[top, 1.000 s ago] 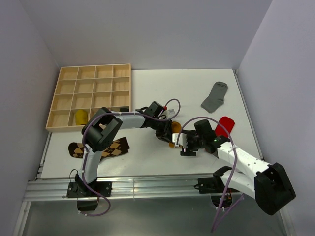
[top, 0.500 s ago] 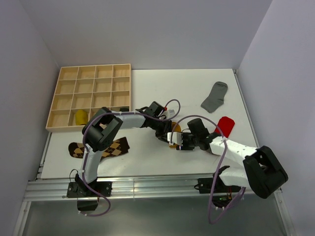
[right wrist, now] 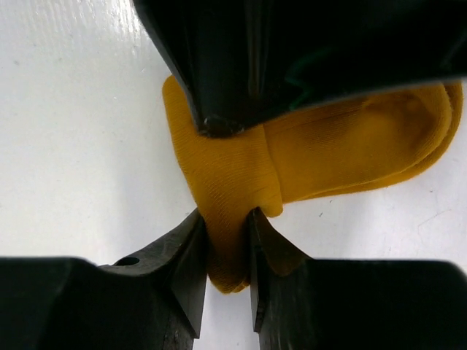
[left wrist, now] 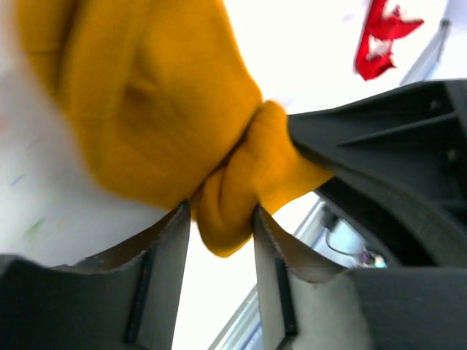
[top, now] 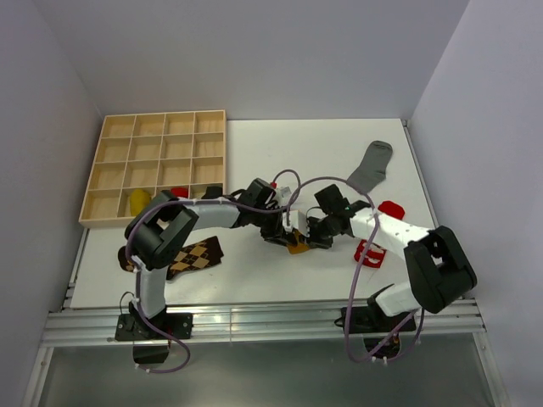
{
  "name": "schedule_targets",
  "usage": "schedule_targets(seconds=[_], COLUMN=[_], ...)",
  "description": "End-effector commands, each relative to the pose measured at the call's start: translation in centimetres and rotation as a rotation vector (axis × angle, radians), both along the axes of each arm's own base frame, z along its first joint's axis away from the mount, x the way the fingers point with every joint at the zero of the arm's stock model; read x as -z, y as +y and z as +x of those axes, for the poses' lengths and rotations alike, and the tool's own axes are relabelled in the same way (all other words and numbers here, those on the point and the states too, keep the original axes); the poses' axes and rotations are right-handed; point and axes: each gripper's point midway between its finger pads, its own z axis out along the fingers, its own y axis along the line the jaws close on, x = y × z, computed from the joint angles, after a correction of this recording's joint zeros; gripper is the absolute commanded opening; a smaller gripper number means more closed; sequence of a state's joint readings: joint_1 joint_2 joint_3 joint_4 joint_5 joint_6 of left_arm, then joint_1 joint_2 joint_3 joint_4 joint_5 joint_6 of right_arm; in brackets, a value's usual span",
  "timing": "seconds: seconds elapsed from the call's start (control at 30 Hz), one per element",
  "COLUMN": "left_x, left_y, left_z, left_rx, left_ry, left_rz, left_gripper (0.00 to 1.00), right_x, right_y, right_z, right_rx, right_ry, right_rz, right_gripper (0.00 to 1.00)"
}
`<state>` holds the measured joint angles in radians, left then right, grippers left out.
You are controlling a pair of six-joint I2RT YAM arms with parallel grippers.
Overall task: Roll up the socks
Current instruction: Roll the sock at the center of the board.
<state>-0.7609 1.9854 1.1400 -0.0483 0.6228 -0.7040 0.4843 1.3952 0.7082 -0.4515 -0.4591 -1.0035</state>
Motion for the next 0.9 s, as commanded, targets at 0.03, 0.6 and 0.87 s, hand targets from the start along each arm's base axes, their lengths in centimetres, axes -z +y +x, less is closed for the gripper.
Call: schedule_targets(seconds=[0.03,0.6,0.87], left_x=[-1.4,-6.2,-7.1], left_y=[1.6,3.2,-1.6], left_z=[3.3,3.5,0.7], left_rx=[-0.175,-0.301,-0.106], left_ry=[-0.209,-0.797,-0.977], left_rz=[0.051,0.118,0.067], left_gripper=[0.47,0.50,0.53], right_x=[-1.0,-1.5,-1.4], right_y=[-0.5,-1.4,-1.5], right_z=[-1.4,-1.1,-0.8], right_rx=[0.019,0.138,0.153], right_ry=[0.194,0.638,0.651], right_rz=[-0.015,-0.134,-0.178], right_gripper=[0.31,0.32,0.33])
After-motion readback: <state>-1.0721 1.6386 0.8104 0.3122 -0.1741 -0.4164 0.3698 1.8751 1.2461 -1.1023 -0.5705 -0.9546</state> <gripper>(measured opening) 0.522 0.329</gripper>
